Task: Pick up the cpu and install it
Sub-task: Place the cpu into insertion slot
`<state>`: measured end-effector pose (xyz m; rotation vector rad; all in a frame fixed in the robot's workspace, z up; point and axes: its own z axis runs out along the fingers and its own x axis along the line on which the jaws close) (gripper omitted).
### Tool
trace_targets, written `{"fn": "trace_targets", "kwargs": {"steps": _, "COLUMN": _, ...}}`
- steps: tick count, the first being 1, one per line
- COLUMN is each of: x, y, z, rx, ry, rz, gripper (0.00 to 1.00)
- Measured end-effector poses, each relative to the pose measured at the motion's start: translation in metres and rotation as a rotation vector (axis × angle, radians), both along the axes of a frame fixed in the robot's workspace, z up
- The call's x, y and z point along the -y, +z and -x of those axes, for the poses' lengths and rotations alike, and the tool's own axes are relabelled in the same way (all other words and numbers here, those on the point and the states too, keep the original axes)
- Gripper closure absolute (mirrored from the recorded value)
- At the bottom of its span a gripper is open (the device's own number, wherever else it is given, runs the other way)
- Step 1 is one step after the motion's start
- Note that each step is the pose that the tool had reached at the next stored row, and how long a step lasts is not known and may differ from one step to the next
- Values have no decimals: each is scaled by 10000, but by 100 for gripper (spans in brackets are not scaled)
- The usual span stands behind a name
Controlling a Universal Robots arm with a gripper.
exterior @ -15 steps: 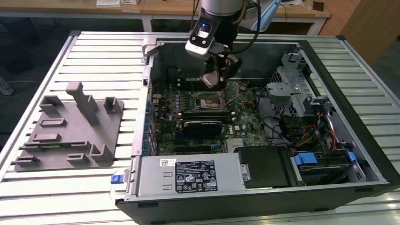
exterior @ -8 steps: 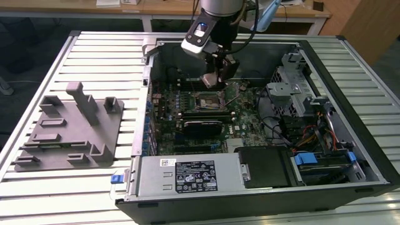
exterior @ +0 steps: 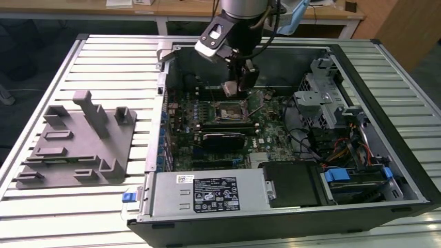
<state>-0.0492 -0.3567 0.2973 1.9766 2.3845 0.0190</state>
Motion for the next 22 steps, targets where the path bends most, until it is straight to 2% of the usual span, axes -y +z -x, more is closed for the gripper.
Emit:
{"fn": "trace_targets", "kwargs": {"steps": 7, "x": 0, "y": -21, "z": 0, "rx": 0, "ry": -1178, "rz": 0, "gripper": 45}}
{"fn": "trace_targets", "kwargs": {"steps": 10, "x": 0, "y": -50, "z": 0, "rx": 5, "ry": -1206, "rz": 0, "gripper": 45}}
{"fn": "trace_targets", "kwargs": {"steps": 22, "x": 0, "y": -267, "z": 0, "rx": 7, "ry": -1206, "rz": 0, "gripper": 45}}
